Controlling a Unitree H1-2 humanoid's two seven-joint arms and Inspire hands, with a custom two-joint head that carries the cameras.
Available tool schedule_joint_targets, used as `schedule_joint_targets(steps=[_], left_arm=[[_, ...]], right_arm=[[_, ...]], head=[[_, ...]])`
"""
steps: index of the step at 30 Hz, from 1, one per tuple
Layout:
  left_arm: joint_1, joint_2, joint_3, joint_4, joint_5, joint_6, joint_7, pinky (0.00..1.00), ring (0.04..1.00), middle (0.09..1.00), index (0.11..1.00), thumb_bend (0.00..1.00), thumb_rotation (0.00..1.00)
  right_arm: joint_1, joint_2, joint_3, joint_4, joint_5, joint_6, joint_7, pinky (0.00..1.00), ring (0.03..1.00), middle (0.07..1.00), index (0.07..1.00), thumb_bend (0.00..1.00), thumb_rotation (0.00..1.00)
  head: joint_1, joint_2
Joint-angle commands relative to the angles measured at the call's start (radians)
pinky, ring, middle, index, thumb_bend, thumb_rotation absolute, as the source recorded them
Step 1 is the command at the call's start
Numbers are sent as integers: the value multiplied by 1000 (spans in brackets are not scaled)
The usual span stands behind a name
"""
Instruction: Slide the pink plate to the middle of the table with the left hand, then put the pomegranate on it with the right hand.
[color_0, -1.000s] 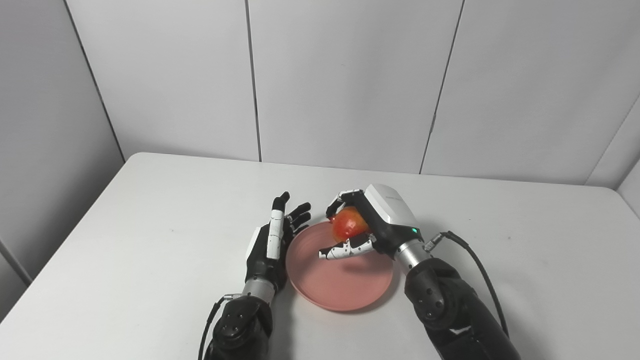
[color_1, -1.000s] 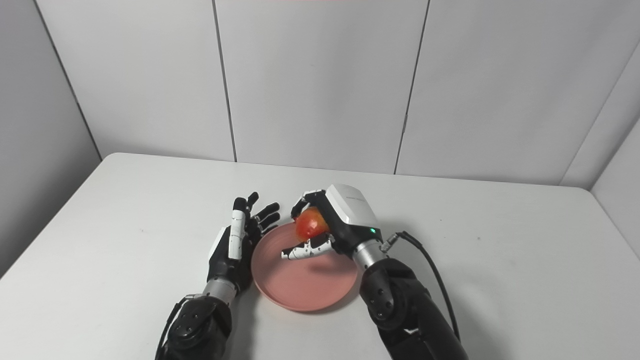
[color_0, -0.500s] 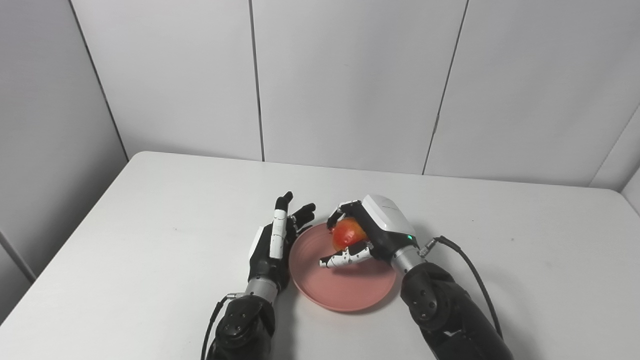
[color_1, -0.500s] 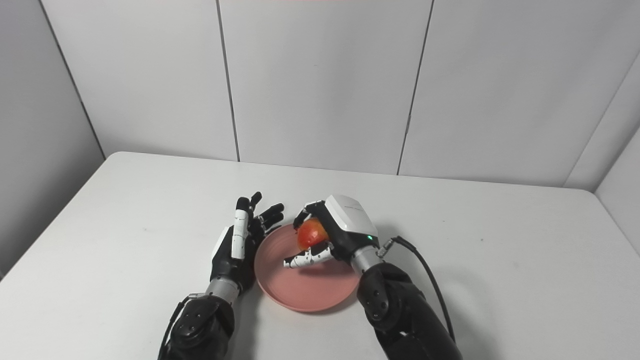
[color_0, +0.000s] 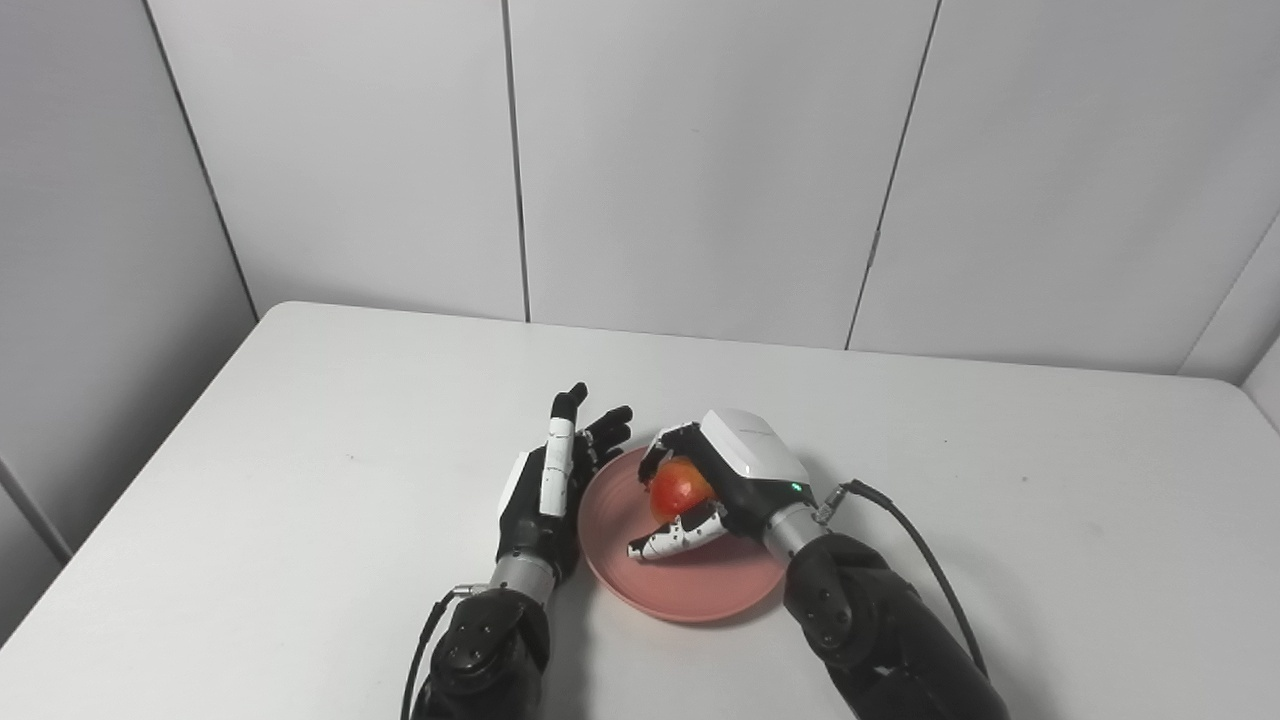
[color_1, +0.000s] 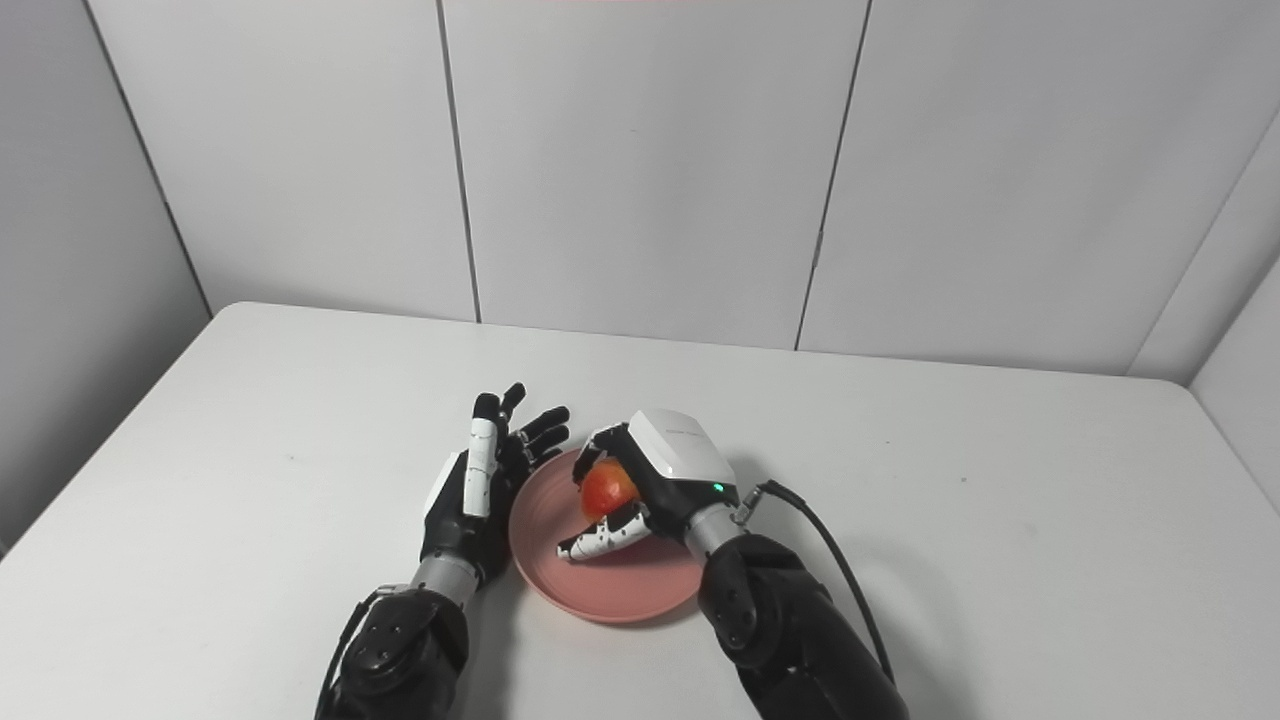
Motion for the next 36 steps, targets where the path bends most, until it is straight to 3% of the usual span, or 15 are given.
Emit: schedule_joint_targets(steps=[1,2,3,5,10,16,19,25,27,30,36], left_arm=[[-21,6,-6,-2,11,6,-7,904,899,876,1000,884,990],[-19,6,-8,-6,12,8,-6,904,900,877,1000,883,990],[-17,6,-9,-11,13,12,-5,902,903,881,1000,879,992],[-14,8,-13,-18,20,12,-2,906,910,885,1000,870,996],[-10,8,-12,-22,31,8,0,902,879,827,1000,867,999],[-8,5,-3,-30,18,28,-2,925,881,796,1000,871,987],[-8,5,-3,-30,15,33,-5,902,877,791,1000,874,987],[-8,6,-2,-28,10,32,-12,865,887,861,1000,879,976],[-9,5,-1,-27,9,33,-14,878,950,938,1000,879,976],[-11,11,-7,-23,21,33,-17,891,969,977,1000,888,989],[-14,13,0,-21,12,52,-18,890,935,906,1000,928,996]], right_arm=[[-51,9,-5,-37,-7,-11,-7,274,356,444,493,512,171],[-49,9,-5,-42,-8,-8,-5,280,363,450,493,513,172],[-47,8,-5,-47,-10,-8,-4,312,398,479,552,638,329],[-43,6,-7,-51,-7,-21,-13,376,466,536,619,770,522],[-38,-3,0,-56,-17,-45,-32,434,540,623,681,881,739],[-34,-6,7,-59,-34,-69,-65,492,598,667,702,946,842],[-31,-4,2,-66,-31,-80,-82,472,570,654,701,940,846],[-32,-5,-11,-97,-26,-82,-84,445,547,672,707,917,909],[-31,-6,-18,-113,-21,-80,-83,445,546,670,705,894,908],[-28,-4,-34,-132,-16,-86,-104,433,533,662,696,882,910],[-25,-4,-64,-187,-2,-79,-110,434,540,663,693,844,921]], head=[[2,1],[2,1],[2,2],[1,4],[0,3],[-5,4],[-6,5],[-10,6],[-10,6],[-10,6],[-18,6]])
